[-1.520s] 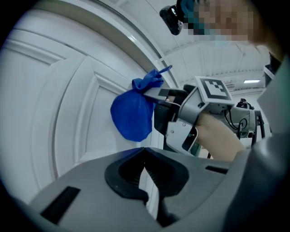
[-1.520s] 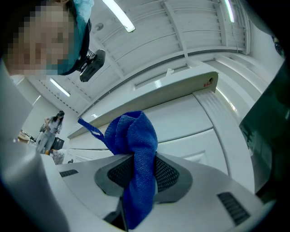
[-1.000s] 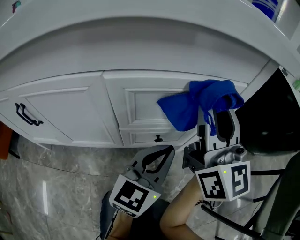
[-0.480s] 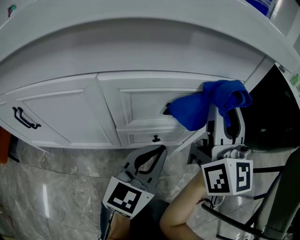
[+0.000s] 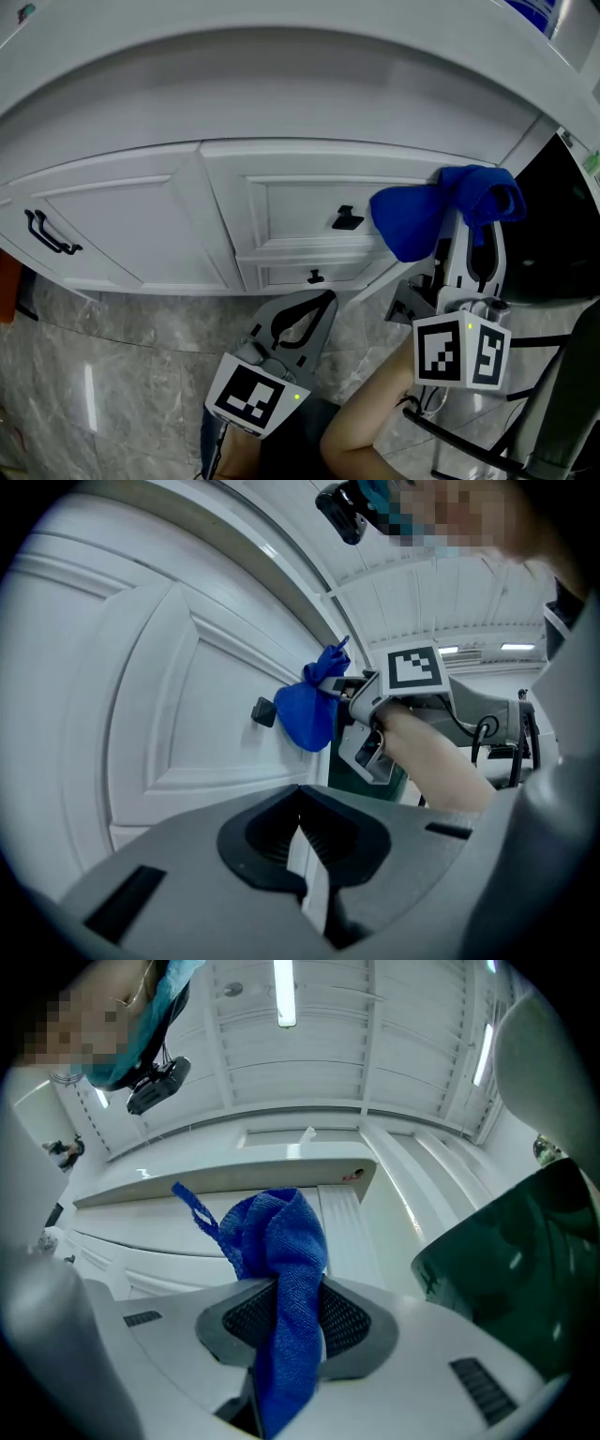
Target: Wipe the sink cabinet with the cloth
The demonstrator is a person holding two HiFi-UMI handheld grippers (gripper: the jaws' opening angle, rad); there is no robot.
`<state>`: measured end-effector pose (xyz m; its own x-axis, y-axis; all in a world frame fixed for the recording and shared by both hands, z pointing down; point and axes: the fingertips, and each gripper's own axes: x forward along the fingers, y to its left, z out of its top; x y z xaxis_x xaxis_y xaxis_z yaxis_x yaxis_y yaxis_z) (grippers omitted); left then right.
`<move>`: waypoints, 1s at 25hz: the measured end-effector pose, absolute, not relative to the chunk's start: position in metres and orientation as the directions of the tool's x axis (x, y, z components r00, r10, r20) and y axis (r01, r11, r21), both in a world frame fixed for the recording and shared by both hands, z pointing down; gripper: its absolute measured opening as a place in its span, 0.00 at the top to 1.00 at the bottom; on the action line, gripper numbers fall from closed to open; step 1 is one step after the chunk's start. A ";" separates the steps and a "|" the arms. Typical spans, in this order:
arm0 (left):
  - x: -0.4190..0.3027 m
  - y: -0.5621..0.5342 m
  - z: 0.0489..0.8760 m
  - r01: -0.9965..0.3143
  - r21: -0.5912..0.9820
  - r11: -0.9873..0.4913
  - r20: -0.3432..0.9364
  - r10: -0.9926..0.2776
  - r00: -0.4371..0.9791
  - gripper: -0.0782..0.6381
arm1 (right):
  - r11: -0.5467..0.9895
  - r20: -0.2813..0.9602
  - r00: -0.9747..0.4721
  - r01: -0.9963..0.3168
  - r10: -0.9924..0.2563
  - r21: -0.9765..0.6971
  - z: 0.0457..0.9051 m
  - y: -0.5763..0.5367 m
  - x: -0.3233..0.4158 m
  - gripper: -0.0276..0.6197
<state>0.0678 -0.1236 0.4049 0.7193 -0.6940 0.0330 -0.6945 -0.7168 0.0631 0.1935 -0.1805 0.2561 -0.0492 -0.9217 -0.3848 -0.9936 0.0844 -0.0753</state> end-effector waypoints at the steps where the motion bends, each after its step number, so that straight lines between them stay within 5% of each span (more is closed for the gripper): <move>1: 0.068 -0.123 0.405 -0.692 0.063 -0.719 0.032 -0.692 0.722 0.88 | 0.073 -0.386 -0.037 -0.994 -0.922 -0.078 0.257 -0.180 0.196 0.77; 25: 0.065 -0.125 0.407 -0.704 0.071 -0.707 0.034 -0.703 0.710 0.88 | -0.004 -0.397 0.062 -0.989 -0.916 -0.146 0.266 -0.180 0.224 0.77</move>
